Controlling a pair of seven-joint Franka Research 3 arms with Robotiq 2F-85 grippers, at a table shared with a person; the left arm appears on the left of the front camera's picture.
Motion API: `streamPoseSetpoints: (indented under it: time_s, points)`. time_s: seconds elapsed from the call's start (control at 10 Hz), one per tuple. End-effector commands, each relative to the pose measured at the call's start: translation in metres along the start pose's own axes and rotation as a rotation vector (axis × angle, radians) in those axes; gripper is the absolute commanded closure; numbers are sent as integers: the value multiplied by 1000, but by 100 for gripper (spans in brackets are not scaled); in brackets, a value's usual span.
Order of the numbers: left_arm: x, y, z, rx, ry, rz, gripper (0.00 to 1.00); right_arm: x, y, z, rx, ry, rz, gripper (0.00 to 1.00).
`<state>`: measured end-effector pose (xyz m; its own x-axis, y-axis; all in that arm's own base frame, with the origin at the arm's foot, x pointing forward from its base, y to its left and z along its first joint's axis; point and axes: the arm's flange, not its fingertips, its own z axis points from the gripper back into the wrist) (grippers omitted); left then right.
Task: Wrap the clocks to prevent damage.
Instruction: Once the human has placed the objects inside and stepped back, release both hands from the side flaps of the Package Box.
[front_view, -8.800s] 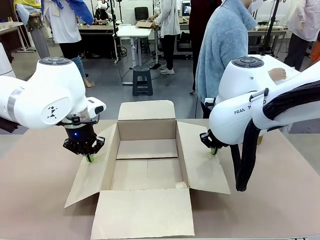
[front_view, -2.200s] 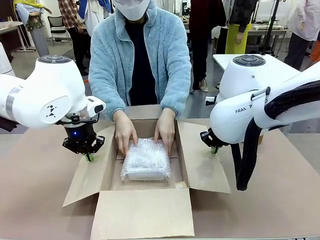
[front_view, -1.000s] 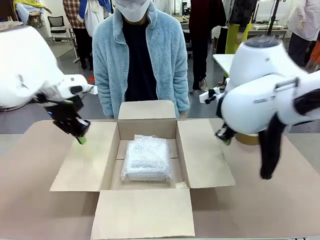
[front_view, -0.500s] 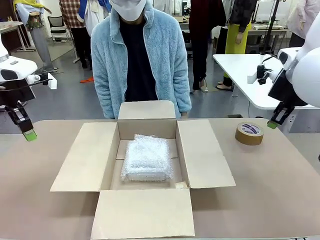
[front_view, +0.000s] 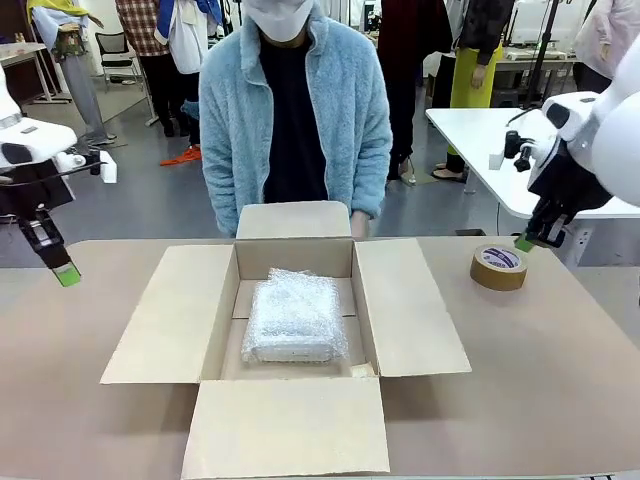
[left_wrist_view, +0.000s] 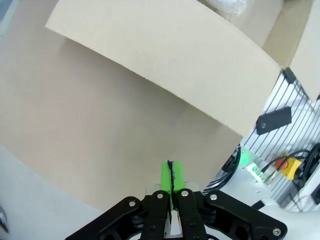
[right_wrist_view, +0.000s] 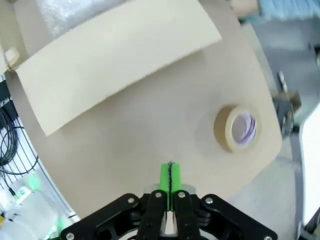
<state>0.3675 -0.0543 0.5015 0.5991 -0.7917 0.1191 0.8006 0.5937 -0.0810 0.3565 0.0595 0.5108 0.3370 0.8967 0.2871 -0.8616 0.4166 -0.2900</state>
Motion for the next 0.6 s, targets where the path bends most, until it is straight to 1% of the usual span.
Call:
streamPoseSetpoints:
  time_s: [0.0, 0.1, 0.2, 0.3, 0.5]
  points:
    - [-22, 35, -5, -63, -82, -232, 100, -33, -10, -21, 133, -217, 134, 99]
    - [-30, 35, -4, -97, -198, -367, 100, -43, -16, -24, 159, -297, 135, 99]
    - [-29, 34, -6, -130, -281, -455, 100, -50, -22, -27, 175, -379, 108, 99]
    - [-32, 39, -9, -186, -332, -517, 100, -56, -27, -31, 186, -417, 85, 99]
    - [-42, 49, -9, -242, -500, -523, 100, -66, -32, -40, 207, -421, 46, 99]
